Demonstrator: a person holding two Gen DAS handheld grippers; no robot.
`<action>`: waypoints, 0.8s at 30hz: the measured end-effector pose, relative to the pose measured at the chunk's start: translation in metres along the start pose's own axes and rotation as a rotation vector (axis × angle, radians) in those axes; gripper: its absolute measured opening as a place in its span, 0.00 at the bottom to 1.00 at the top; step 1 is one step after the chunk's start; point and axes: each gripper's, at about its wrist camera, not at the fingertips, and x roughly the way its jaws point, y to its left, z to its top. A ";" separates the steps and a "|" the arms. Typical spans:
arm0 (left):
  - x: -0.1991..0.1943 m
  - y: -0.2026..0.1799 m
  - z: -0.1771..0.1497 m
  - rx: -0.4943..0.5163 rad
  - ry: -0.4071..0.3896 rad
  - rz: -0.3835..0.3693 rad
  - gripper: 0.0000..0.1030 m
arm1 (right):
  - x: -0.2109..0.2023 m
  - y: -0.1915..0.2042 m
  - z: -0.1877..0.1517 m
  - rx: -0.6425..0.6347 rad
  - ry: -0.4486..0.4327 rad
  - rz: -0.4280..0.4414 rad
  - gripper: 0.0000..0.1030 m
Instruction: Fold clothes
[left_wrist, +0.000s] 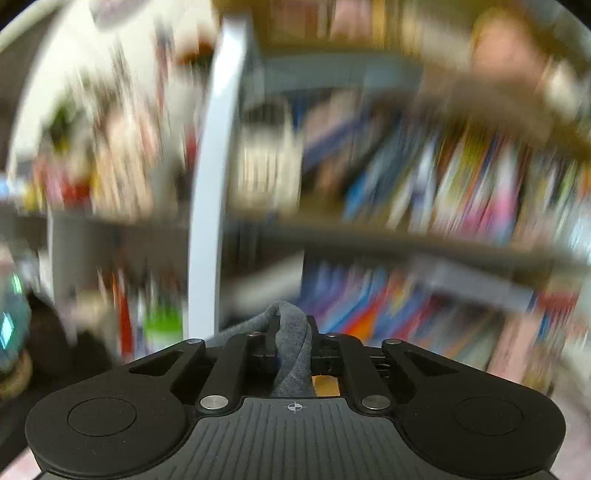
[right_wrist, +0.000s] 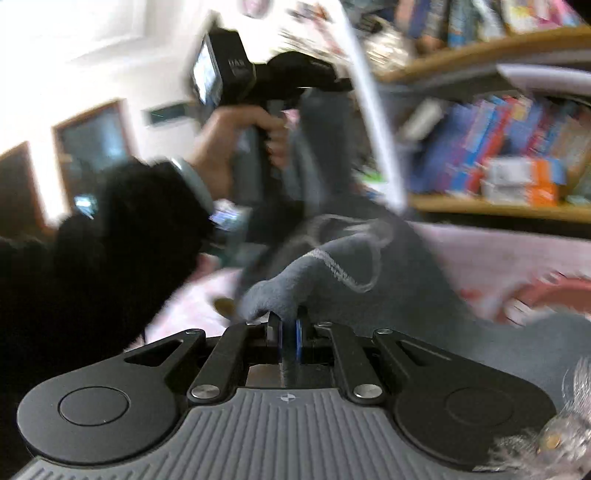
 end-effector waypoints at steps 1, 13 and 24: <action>0.008 0.002 -0.009 0.011 0.048 0.009 0.21 | 0.004 -0.003 -0.002 0.012 0.027 -0.033 0.06; -0.014 0.014 -0.068 0.203 0.250 0.111 0.87 | 0.019 0.000 -0.008 -0.020 0.120 -0.139 0.09; -0.095 0.041 -0.116 0.091 0.307 0.181 0.90 | 0.025 -0.003 -0.010 -0.017 0.138 -0.157 0.09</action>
